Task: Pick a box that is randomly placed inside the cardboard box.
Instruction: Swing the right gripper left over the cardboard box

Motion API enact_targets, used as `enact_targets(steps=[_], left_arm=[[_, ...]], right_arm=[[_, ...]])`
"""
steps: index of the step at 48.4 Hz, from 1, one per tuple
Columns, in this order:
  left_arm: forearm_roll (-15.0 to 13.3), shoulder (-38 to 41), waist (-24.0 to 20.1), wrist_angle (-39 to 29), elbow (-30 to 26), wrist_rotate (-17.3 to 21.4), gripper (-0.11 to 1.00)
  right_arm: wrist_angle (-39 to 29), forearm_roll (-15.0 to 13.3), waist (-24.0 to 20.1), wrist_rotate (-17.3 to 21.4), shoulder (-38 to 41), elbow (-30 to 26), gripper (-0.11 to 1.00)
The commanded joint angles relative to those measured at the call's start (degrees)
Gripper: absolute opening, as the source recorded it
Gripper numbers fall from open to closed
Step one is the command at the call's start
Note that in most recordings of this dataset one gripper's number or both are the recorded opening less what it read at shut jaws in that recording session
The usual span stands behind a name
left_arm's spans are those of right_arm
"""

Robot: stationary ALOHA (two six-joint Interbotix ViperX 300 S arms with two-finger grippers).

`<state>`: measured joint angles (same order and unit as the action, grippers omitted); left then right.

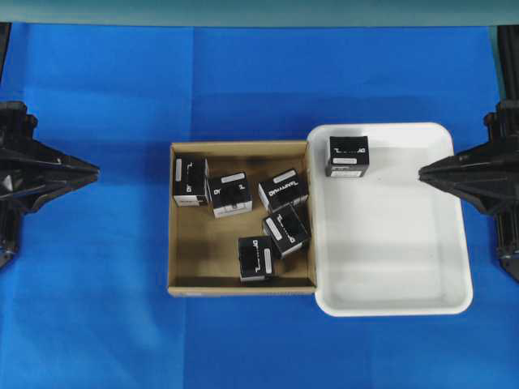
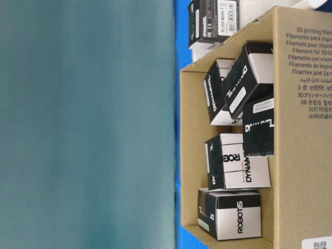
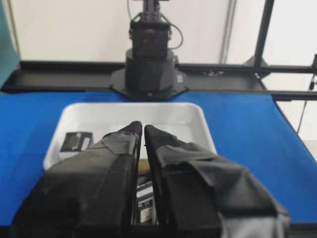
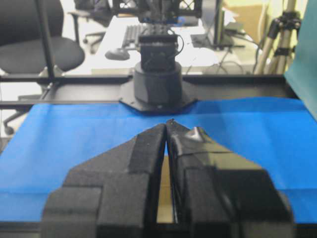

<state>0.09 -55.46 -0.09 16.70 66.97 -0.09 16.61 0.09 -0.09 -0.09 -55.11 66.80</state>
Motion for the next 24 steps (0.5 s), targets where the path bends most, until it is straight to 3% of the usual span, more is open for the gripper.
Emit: enact_targets(steps=[1, 6, 13, 24], left_arm=[[0.53, 1.67, 0.44, -1.14, -1.67, -1.85, 0.14], [0.7, 1.49, -0.44, -4.39, -3.69, -2.9, 0.01], [0.7, 1.49, -0.53, -12.13, -6.06, -2.99, -0.07], [0.7, -0.09, -0.18, -18.63, -7.29, -2.99, -0.07]], right_arm=[[0.09, 1.14, 0.97, 1.93, 1.14, -1.49, 0.14], [-9.84, 5.71, 1.32, 2.46, 3.87, -6.15, 0.03], [-28.3, 5.54, 2.37, 2.55, 8.35, -13.27, 0.01], [-44.03, 5.45, 1.76, 2.11, 17.05, -23.73, 0.01]])
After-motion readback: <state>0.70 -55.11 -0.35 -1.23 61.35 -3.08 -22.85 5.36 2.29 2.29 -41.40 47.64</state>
